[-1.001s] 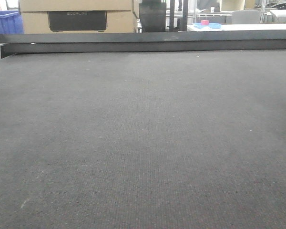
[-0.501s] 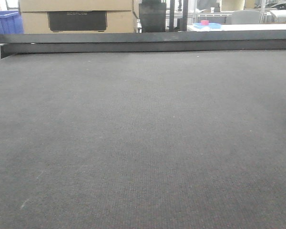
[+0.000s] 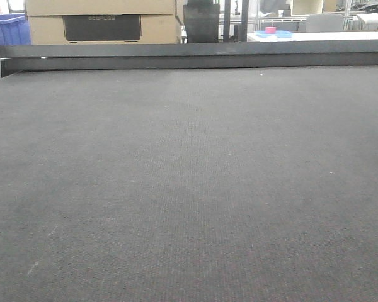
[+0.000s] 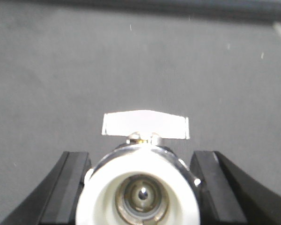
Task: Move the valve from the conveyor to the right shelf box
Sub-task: 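Lift both held valves up off the conveyor surface, then drive the base to the steel shelf of blue bins holding both valves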
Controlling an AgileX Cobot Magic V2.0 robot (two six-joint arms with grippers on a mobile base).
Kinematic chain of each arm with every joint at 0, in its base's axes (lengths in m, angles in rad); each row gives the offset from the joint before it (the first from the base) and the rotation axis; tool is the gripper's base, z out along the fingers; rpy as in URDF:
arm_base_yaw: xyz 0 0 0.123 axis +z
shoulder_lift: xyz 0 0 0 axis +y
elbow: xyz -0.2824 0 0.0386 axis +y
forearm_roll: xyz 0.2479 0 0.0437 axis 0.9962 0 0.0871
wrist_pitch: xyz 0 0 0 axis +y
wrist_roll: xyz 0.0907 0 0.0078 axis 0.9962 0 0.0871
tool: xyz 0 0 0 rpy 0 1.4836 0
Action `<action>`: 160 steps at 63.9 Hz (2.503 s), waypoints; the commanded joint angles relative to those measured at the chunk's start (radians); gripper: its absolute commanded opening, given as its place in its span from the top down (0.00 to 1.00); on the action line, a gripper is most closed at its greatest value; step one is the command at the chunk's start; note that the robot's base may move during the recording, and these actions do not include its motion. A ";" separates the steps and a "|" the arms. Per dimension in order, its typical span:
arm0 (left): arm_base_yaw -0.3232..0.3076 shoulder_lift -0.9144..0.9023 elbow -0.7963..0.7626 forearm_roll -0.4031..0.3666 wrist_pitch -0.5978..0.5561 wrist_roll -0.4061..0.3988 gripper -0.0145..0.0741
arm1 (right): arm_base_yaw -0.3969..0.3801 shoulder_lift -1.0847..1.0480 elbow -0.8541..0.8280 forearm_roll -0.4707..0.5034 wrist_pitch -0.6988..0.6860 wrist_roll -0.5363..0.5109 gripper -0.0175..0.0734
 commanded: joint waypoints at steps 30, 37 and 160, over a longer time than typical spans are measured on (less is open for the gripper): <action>-0.006 -0.014 -0.007 0.012 -0.086 -0.006 0.96 | 0.007 -0.051 -0.031 0.006 -0.116 -0.007 0.98; -0.006 -0.014 -0.007 0.012 -0.086 -0.006 0.96 | 0.007 -0.051 -0.031 0.006 -0.116 -0.007 0.98; -0.004 -0.014 -0.007 0.012 -0.086 -0.006 0.96 | 0.007 -0.051 -0.031 0.006 -0.116 -0.007 0.98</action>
